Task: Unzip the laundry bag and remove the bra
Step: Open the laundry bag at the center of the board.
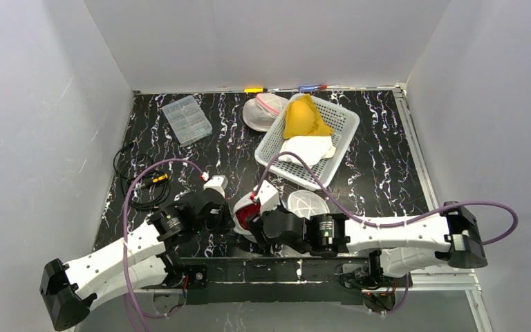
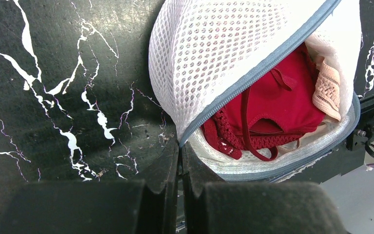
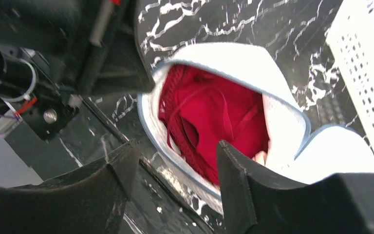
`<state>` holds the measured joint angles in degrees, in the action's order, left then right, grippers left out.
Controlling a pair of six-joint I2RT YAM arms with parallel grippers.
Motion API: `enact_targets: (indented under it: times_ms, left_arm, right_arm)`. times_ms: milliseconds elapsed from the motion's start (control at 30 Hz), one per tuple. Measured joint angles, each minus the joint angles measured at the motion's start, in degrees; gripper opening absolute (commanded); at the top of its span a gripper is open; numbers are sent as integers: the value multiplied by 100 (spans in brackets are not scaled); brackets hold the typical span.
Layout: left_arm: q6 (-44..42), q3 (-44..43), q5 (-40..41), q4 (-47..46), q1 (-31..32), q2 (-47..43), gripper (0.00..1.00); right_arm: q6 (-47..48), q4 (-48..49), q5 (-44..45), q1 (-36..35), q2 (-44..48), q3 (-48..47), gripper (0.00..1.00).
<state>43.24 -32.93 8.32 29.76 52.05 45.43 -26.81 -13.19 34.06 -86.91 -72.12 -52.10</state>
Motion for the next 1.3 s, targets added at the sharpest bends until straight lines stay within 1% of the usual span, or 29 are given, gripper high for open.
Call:
enact_targets:
  times_ms: [133,267,367,467,600,667,800,1200,1300]
  left_arm:
    - [-2,44,0,0,-2,-17,0]
    - [-13,55,2,7,0,-92,0]
    - [-13,55,2,7,0,-131,0]
    - [-13,57,2,11,0,-136,0]
    - [-4,63,2,20,0,-151,0]
    - [0,63,2,22,0,-162,0]
    - [2,63,4,24,0,-162,0]
    - [11,63,2,24,0,-164,0]
    - [24,63,2,24,0,-173,0]
  right_arm:
    - [229,0,129,4,-442,-551,56]
    - [372,66,122,52,-979,-717,53]
    - [411,103,-7,195,-1314,-715,53]
    - [402,175,-157,378,-1421,-704,55]
    - [332,424,-262,479,-1419,-704,64]
    - [299,529,-280,479,-1419,-702,65]
    - [260,741,-319,485,-1421,-662,63]
    - [17,896,-496,713,-1655,-612,56]
    - [-26,955,-575,752,-1681,-612,56]
